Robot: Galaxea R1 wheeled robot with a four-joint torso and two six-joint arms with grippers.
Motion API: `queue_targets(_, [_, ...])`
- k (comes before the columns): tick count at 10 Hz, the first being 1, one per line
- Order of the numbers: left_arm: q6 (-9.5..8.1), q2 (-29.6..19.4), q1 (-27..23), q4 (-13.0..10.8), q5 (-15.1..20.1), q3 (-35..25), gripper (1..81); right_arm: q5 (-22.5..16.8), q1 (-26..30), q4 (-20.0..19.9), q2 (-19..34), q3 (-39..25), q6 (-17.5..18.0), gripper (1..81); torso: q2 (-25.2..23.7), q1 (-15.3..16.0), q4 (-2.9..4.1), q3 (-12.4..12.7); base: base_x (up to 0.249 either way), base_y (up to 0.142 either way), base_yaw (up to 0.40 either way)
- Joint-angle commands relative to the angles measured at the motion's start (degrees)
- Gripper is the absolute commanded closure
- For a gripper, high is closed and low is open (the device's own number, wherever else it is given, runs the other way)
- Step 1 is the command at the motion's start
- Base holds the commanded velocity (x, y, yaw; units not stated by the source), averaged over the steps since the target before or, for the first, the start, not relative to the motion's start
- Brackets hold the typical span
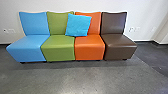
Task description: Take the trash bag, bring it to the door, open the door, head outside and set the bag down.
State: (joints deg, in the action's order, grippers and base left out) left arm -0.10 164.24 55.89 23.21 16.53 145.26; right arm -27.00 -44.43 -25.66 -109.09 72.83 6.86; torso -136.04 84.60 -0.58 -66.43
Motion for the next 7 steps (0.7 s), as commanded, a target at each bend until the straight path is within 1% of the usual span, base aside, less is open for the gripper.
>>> queue_targets(1, [0.01, -1.28, -4.26, -0.18, 4.04, -1.46, 81.1, -3.85, 3.43, -0.79, 2.45, -0.86, -0.44, 1.0, 5.49, -3.54, 0.00, 5.47, 0.000, 0.000, 0.000])
queue_targets(3, [0.10, -2.42, -3.46, -0.18, 4.04, -2.70, 81.1, -3.25, 0.79, -0.79, 1.13, 1.25, -1.41, 1.0, 9.42, -6.10, 0.00, 9.52, 0.000, 0.000, 0.000])
queue_targets(4, [0.10, -2.69, -2.85, -0.18, 4.04, -2.70, 81.1, -2.09, -0.87, -0.79, 0.26, 2.39, -2.55, 1.0, 11.32, -7.32, 0.00, 11.48, 0.000, 0.000, 0.000])
queue_targets(7, [0.10, -2.69, -1.53, -0.97, 3.94, -2.70, 81.1, -0.60, -4.57, -0.79, -2.56, 5.90, -4.31, 1.0, 17.14, -11.15, 0.00, 17.52, 0.000, 0.000, 0.000])
